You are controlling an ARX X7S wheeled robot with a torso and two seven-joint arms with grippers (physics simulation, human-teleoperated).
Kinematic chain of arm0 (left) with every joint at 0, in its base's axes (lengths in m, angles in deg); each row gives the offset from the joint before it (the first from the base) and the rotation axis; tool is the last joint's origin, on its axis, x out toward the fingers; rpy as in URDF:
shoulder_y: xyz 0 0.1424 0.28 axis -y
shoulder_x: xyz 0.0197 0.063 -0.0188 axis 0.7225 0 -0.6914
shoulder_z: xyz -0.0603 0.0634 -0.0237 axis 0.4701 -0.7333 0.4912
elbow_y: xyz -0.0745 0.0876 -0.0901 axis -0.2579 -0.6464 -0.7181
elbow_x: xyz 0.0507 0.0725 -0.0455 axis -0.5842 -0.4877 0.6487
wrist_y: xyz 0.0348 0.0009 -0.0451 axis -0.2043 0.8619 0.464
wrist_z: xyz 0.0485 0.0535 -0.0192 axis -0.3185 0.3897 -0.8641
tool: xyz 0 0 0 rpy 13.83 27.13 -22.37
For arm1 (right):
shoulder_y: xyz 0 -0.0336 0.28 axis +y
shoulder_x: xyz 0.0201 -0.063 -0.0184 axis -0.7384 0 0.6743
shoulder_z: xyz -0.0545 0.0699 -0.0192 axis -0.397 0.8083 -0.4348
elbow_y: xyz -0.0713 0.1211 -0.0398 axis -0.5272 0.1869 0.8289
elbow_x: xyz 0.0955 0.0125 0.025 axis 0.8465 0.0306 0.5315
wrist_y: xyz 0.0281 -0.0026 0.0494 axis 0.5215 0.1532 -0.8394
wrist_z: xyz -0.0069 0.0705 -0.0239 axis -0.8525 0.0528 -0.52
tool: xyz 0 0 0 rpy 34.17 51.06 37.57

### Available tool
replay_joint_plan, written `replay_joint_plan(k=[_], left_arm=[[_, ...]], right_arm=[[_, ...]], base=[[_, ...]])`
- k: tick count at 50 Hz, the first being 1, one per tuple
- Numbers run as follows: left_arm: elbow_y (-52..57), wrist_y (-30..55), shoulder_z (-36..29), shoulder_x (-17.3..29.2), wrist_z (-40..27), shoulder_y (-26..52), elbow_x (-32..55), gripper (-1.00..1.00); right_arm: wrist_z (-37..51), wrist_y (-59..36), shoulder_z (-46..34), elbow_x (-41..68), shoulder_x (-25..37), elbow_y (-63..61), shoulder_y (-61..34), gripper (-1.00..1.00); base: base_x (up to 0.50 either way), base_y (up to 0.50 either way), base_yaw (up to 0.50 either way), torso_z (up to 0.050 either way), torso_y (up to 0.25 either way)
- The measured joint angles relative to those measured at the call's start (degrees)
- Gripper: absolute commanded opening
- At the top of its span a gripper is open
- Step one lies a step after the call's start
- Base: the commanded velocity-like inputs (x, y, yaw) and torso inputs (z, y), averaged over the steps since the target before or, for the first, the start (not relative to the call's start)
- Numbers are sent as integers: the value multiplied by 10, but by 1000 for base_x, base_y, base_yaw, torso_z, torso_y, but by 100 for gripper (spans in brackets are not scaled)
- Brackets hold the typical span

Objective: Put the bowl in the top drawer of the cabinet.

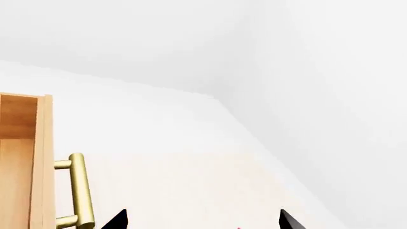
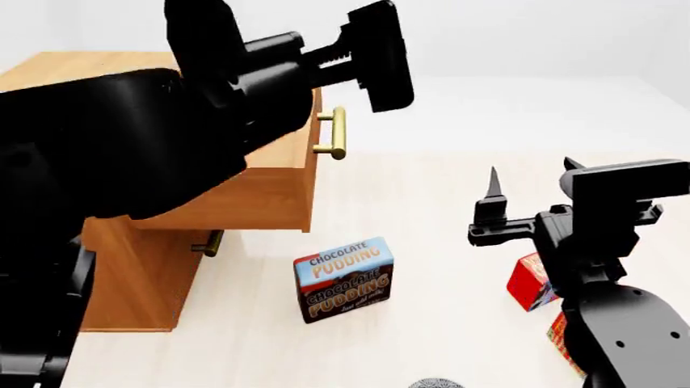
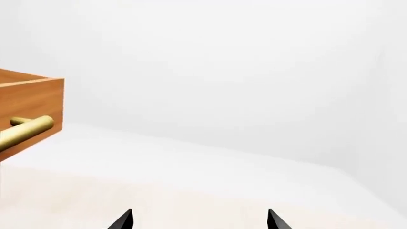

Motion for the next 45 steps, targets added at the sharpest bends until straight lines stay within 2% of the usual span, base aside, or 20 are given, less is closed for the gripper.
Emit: replay_joint_plan(k=[8,18,30,45], left_arm=[[102,-1,14,41,5,-102,14,100],[170,12,26,86,74,-234,-25,100],[184,29,12,111,166,-364,-104,100],[167,39,-20,120,245,-457,-185,100]], right_arm=[[12,4,18,-6,3,8,4,100],[13,16,27,-8,8,19,19,100],[4,51,22,-11,4,61,25,100],[-6,93,3,-19,-6,124,11,100]], base=[[0,0,0,0,0],[0,0,0,0,0],[0,0,0,0,0],[0,0,0,0,0]])
